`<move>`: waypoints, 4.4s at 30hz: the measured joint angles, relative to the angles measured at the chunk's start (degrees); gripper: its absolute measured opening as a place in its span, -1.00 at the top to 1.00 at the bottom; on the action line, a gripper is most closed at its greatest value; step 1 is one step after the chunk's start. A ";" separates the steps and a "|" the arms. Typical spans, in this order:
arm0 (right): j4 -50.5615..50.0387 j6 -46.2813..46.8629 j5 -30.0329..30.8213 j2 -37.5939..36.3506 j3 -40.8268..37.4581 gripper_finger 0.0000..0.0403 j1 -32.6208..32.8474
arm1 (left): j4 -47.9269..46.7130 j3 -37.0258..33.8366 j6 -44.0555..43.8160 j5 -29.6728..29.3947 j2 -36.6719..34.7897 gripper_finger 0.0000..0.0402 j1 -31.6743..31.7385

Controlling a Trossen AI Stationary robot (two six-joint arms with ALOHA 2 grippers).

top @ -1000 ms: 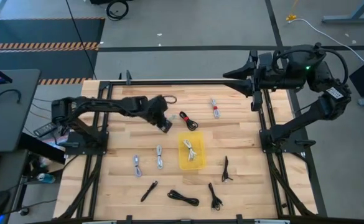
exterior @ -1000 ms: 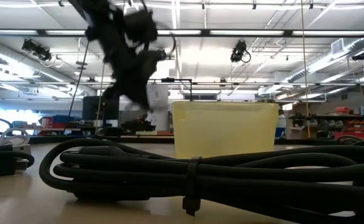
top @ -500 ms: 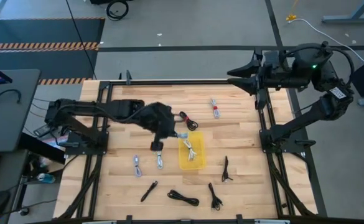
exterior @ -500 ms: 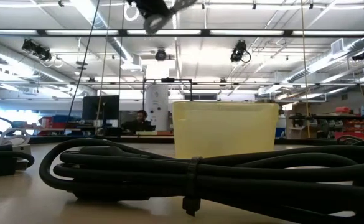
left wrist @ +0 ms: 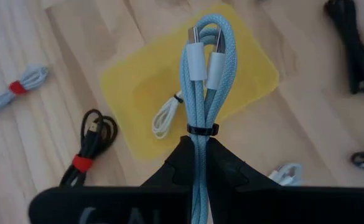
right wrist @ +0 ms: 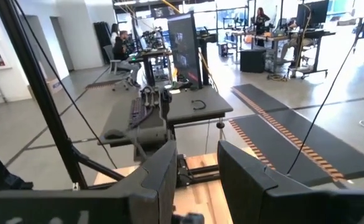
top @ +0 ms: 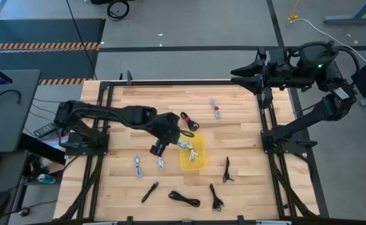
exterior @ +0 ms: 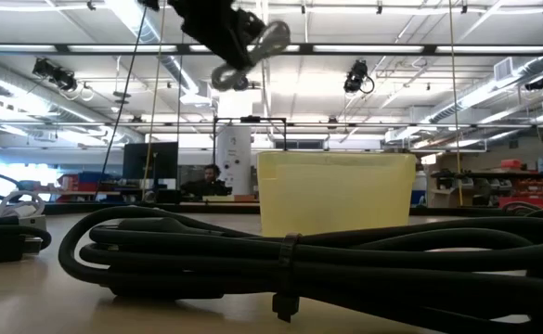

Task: Pick and place USB-C Cables
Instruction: Put the blue charger cable into the yellow bin, then put the white charger cable into the yellow bin

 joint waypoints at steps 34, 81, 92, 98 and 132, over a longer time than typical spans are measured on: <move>-0.82 2.30 0.02 0.09 0.00 0.39 0.00 | -1.26 21.74 32.96 -9.13 25.86 0.90 -2.40; -4.11 2.11 -0.76 0.23 0.00 0.39 0.00 | -4.49 21.69 25.40 -6.55 34.08 0.90 -2.34; -4.72 2.12 -0.74 0.23 0.00 0.39 0.00 | -1.93 22.49 23.30 -12.16 34.08 0.33 -2.78; -5.18 2.12 -0.74 0.23 0.00 0.39 0.00 | -4.77 29.45 16.77 -21.05 34.08 0.12 -2.68; -44.80 23.89 29.57 2.06 -12.67 0.22 -6.87 | -45.18 48.50 -45.36 -25.56 13.28 0.00 4.71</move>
